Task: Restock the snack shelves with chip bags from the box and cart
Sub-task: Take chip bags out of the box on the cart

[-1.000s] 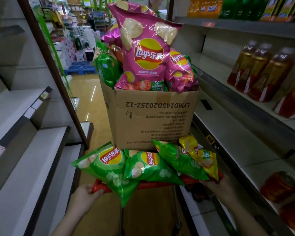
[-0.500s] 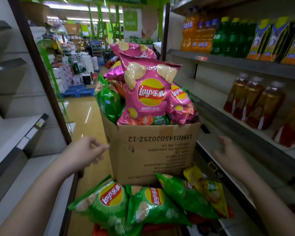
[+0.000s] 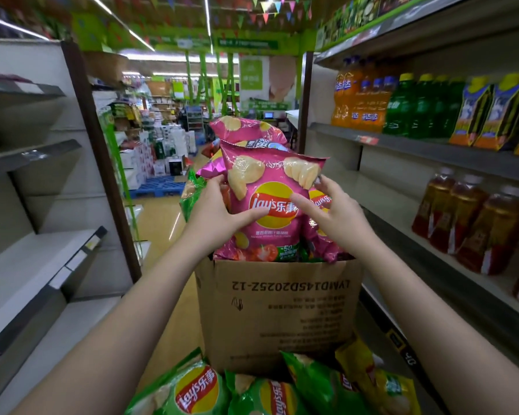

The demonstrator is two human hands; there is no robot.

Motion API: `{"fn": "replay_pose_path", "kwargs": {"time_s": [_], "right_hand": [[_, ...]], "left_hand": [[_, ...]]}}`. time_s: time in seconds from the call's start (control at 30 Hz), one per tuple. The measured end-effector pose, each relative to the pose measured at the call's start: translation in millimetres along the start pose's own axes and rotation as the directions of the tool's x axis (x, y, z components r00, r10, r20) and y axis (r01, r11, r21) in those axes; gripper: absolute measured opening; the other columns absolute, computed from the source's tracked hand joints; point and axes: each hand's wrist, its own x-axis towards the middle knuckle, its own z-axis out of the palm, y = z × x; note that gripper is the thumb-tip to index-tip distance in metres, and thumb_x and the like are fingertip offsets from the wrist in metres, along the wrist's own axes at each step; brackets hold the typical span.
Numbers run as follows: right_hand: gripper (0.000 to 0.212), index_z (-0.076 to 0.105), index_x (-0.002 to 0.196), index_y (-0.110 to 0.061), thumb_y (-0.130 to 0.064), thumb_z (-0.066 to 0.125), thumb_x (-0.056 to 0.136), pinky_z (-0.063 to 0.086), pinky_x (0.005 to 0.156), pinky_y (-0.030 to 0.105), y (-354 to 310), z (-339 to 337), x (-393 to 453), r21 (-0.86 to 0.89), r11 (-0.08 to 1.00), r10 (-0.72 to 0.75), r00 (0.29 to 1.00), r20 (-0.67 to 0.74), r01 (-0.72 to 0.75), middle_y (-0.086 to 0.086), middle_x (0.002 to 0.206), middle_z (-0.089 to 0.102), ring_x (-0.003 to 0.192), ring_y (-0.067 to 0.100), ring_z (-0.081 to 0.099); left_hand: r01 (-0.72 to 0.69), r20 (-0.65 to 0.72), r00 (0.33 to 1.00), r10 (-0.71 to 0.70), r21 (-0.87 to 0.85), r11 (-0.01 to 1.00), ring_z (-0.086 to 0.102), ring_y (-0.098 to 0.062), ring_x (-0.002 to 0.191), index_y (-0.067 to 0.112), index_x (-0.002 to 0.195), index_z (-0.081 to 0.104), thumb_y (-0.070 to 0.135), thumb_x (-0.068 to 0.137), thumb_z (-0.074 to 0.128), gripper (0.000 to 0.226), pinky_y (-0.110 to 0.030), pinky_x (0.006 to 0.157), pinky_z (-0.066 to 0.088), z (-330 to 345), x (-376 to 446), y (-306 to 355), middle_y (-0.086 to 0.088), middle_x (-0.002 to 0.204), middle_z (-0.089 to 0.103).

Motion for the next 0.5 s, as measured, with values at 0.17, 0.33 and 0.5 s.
{"fn": "replay_pose_path", "kwargs": {"time_s": [0.17,0.33,0.5], "right_hand": [[0.061,0.042,0.14,-0.018,-0.043,0.064,0.088,0.054,0.082,0.021,1,16,13,0.239,0.97,-0.032,0.999,-0.041,0.04,-0.007,0.127,0.058,0.105,0.004,0.06],[0.05,0.044,0.137,-0.018,-0.037,0.06,0.093,0.052,0.069,0.009,-18,4,18,0.374,0.919,-0.088,0.989,-0.122,0.128,-0.019,0.106,0.057,0.092,-0.011,0.059],[0.041,0.047,0.136,-0.019,-0.037,0.051,0.099,0.052,0.069,0.012,-42,-5,9,0.438,0.877,-0.171,0.98,-0.097,0.197,-0.01,0.112,0.063,0.094,-0.002,0.065]], "left_hand": [[-0.009,-0.058,0.998,0.006,-0.059,0.998,0.055,-0.018,0.119,0.013,0.136,0.039,0.037,0.073,0.081,0.079,-0.023,0.086,0.045,20,10,-5,0.0,0.13,0.055],[-0.144,-0.254,0.963,0.091,-0.199,0.969,0.057,0.0,0.094,0.021,0.132,0.041,0.037,0.072,0.081,0.074,-0.02,0.077,0.052,8,3,18,0.014,0.108,0.053],[-0.204,-0.366,0.928,0.072,-0.335,0.92,0.067,-0.004,0.089,0.027,0.12,0.04,0.033,0.076,0.078,0.059,-0.021,0.069,0.058,-27,-22,38,0.012,0.109,0.057]]}}
